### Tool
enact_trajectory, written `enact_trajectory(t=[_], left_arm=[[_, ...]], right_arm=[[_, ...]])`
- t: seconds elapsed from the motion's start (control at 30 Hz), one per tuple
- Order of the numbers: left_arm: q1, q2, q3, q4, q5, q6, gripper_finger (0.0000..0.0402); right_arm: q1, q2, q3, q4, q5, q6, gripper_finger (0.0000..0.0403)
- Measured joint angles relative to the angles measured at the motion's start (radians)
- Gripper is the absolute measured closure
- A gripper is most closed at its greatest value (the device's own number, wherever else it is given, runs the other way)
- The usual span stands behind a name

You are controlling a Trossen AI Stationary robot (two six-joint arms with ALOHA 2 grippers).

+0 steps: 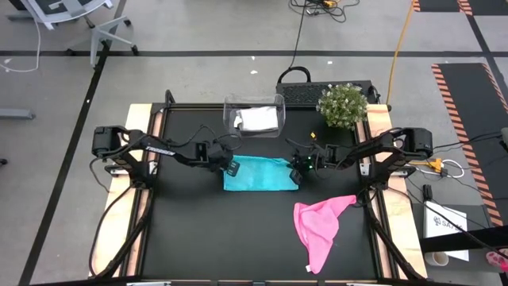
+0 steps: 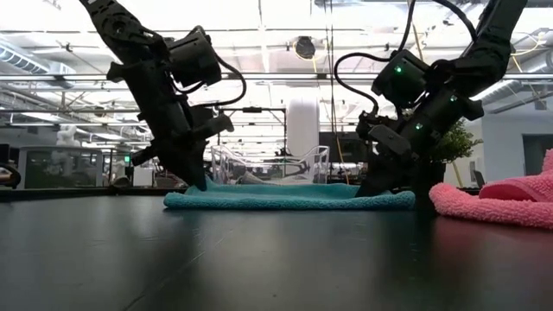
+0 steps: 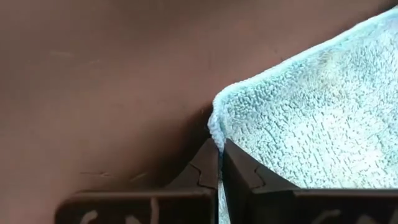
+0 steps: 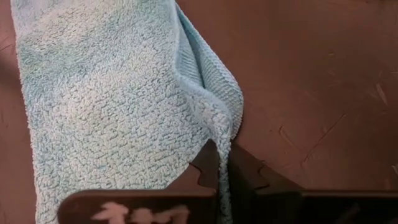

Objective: Fold microfiber towels
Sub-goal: Fold the light blue microfiber cloth

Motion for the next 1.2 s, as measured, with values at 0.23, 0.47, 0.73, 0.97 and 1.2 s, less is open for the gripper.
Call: enact_trajectory(t=[0.23,0.47,0.73,0.97,1.2], left_arm=[[-0.009,0.0,0.0,-0.001,-0.011,-0.004,0.0393],[-0.008,0.0,0.0,-0.003,0.0,-0.019,0.0373],[-0.002,0.0,0.0,-0.006,0.009,0.033,0.0293],[-0.002,0.0,0.0,-0.007,0.013,0.073,0.0235],[-0.104,-0.049,0.001,-0.003,0.053,0.236,0.023]], right_arm=[[0.0,0.0,0.0,0.016,-0.019,0.019,0.0402],[0.0,0.0,0.0,0.016,-0.029,0.046,0.0402],[0.0,0.0,0.0,0.016,-0.052,0.056,0.0403],[0.0,0.0,0.0,0.012,-0.052,0.056,0.0403],[0.0,-0.001,0.001,0.002,-0.053,0.056,0.0403]])
